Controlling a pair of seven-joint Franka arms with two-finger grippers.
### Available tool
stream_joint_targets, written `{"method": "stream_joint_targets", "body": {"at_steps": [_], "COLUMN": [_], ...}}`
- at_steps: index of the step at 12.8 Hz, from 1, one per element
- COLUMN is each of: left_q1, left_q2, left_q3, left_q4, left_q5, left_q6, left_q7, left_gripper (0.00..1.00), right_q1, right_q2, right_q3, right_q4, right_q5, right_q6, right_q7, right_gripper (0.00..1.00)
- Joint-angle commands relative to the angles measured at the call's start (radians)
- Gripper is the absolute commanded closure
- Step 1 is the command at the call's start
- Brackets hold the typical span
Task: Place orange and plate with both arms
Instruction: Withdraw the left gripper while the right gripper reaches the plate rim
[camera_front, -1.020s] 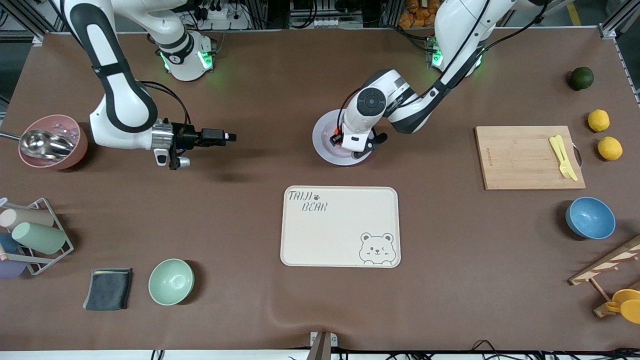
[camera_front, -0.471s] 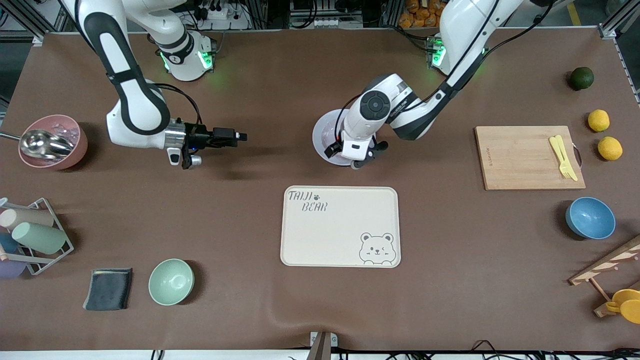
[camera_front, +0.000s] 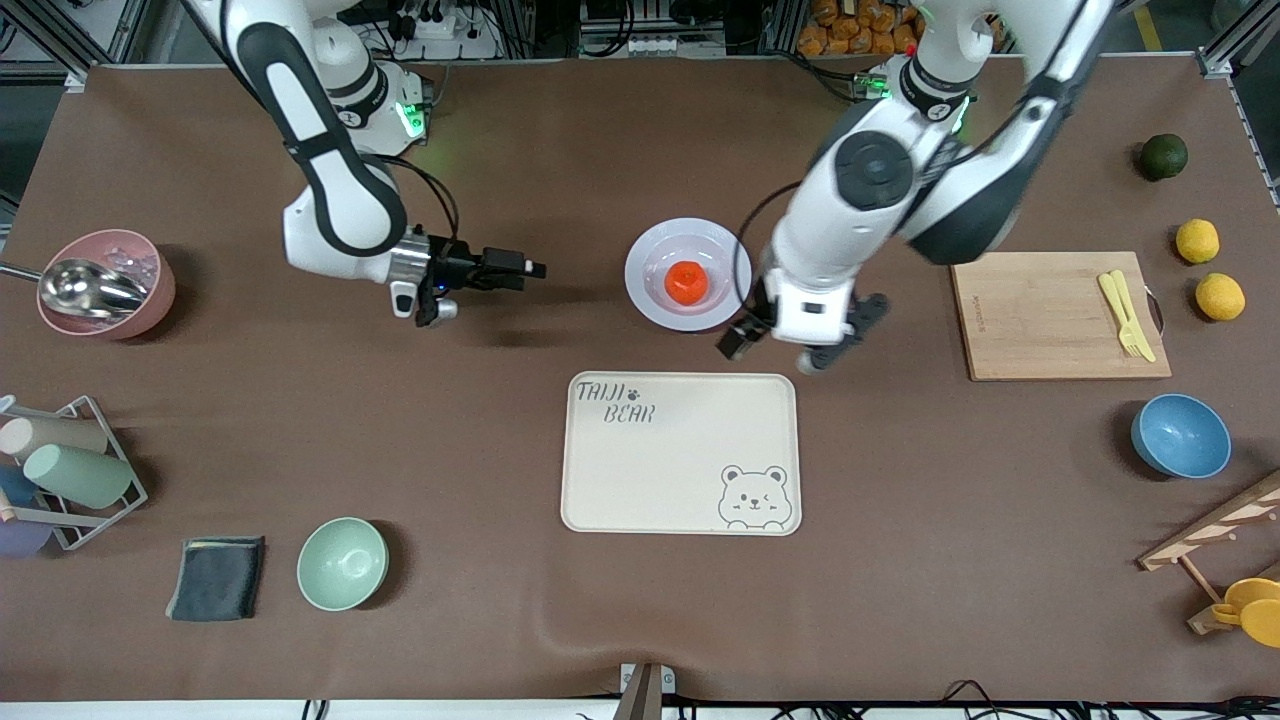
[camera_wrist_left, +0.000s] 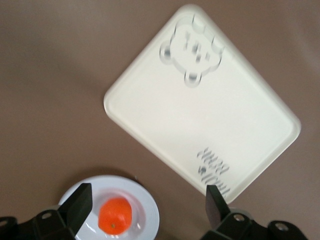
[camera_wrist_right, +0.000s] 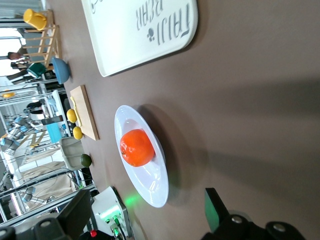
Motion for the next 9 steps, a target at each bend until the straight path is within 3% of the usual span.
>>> {"method": "stream_joint_targets", "body": {"at_steps": [1, 4, 9], "left_q1": [0.100, 0.203, 0.279], "left_q2": [0.000, -0.032, -0.063], "left_q3": [-0.005, -0.005, -0.005], "left_q4": [0.109, 0.143, 0.228], "left_q5": [0.076, 0.077, 0.077], "left_q6": [-0.093, -0.139, -0.271], "left_q7": [0.192, 0.393, 0.561], "left_gripper": [0.00, 0.00, 0.00], "right_q1": [0.076, 0.147, 0.231], "right_q2": [0.051, 0.088, 0.162], "right_q3": [-0.009, -0.009, -0.009], "right_q4": [0.003, 0.009, 0.046], "right_q5": [0.160, 0.308, 0.446], "right_q6": [0.006, 0.006, 0.009], "right_q7": [-0.094, -0.147, -0.160], "right_gripper": [0.00, 0.02, 0.09]}}
